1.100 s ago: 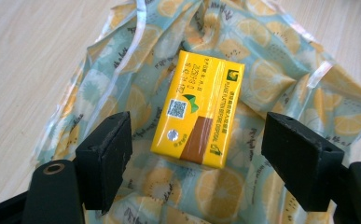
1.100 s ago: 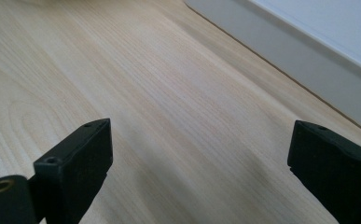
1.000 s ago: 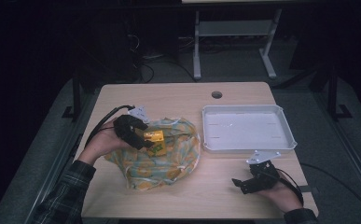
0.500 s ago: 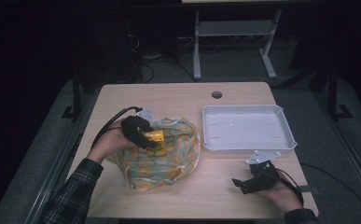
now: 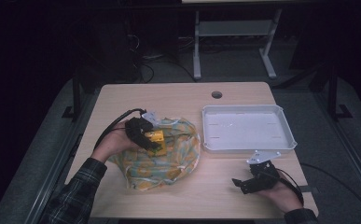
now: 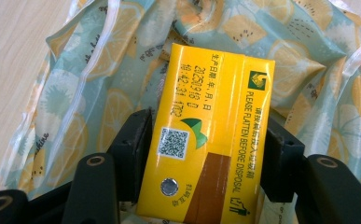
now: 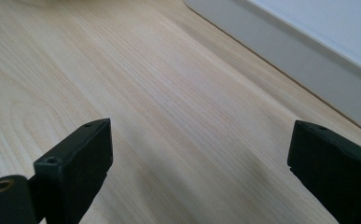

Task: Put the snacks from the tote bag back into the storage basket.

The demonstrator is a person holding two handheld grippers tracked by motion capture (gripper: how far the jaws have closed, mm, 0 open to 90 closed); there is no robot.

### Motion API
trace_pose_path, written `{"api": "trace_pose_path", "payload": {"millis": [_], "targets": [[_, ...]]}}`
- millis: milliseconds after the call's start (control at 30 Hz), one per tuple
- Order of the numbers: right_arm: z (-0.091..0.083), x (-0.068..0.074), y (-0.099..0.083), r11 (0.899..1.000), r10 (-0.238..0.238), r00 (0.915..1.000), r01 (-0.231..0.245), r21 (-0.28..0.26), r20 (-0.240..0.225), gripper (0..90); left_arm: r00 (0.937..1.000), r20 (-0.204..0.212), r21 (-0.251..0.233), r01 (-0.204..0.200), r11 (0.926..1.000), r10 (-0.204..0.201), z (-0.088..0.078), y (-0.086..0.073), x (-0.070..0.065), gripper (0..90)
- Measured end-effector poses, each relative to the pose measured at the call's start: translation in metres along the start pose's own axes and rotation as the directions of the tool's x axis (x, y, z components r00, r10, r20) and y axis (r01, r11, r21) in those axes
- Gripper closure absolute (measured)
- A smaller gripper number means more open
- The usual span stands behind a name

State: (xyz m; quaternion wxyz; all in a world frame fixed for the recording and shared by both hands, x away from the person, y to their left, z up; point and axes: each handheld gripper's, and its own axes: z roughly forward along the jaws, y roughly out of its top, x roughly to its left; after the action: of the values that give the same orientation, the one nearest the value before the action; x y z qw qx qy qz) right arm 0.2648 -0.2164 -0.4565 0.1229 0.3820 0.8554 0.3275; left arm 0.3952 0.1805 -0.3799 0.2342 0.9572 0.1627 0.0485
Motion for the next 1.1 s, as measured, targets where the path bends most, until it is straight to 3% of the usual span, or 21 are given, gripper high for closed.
{"api": "trace_pose_path", "payload": {"millis": [233,833,1100], "targets": [[0.0001,0.0000,0.0000,1.000,0.001,1.0000,-0.001,0.001,0.000,6.2,0.9999,0.010,0.010,-0.010,0.9999,0.010,0.0008,-0.0008,0.0008,49.2],[-0.0004,-0.0004,-0.0003,1.000,0.004,1.0000,-0.004,0.003,0.004,6.3,0.9994,0.014,0.006,-0.031,0.9995,0.031,0.0004,-0.0012,0.0021,50.3],[-0.0005,-0.0011,-0.0004,1.000,0.001,1.0000,-0.001,0.003,0.004,6.3,0.9997,0.023,0.009,0.000,1.0000,0.000,-0.0008,-0.0016,0.0042,50.5]]}}
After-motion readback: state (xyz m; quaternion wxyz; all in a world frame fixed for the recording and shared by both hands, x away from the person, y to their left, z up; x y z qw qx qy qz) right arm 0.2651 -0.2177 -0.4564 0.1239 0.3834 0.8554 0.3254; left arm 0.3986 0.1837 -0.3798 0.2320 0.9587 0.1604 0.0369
